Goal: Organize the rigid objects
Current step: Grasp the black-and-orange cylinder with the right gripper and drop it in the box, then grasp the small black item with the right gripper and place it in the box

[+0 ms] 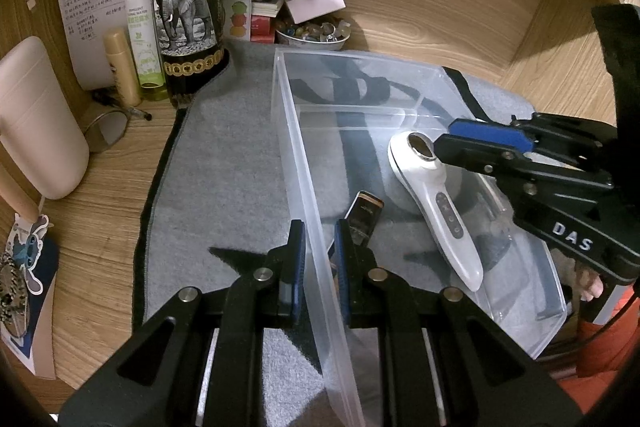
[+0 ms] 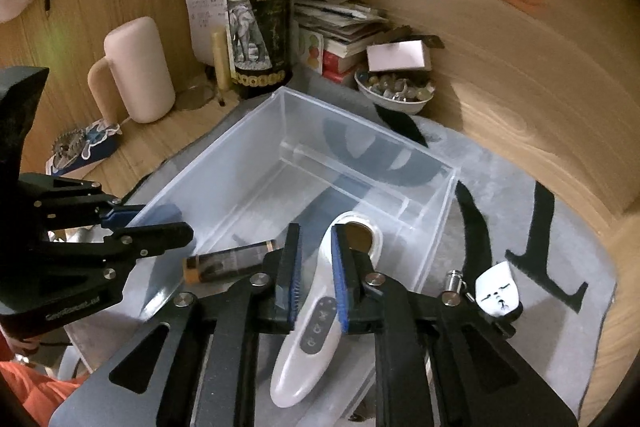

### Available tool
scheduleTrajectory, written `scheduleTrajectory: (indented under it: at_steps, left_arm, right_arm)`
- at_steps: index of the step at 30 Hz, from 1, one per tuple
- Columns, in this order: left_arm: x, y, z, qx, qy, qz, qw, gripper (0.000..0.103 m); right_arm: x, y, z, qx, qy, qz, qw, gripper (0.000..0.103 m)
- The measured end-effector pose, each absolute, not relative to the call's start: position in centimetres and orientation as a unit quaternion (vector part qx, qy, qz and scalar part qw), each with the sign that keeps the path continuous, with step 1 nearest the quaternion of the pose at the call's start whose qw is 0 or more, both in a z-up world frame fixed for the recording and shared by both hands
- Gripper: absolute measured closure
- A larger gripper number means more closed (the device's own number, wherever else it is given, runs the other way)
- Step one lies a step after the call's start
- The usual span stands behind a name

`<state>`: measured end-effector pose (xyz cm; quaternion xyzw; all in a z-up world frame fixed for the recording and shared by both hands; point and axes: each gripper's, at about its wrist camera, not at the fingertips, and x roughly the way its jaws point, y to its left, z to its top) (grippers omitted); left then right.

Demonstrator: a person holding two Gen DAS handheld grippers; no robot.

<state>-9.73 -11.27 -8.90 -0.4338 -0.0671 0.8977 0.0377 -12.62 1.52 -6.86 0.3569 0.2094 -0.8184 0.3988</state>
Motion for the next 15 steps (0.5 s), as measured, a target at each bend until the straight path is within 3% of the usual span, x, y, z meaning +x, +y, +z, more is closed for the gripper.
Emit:
scheduleTrajectory:
  at_steps: [4, 11, 15]
  left_arm:
    - [-9.7, -11.3, -8.9, -0.434, -0.067, 0.897, 0.037, 0.088]
    - [-9.6, -11.5, -8.9, -0.434, -0.067, 0.897, 0.036, 0.088]
    - [-9.7, -11.5, -8.9, -0.434, -0.066, 0.898, 0.036, 0.088]
  right_arm:
    - [-12.4, 2.3, -6.3, 0.343, 0.202, -0.829, 0.392, 0.064]
    - [-12.6, 5.6, -4.5, 0.314, 0.174, -0.861, 0.36, 0.04]
    - [-13.7, 8.4, -4.2, 0.313, 0.157, -0.88, 0.32, 0.038]
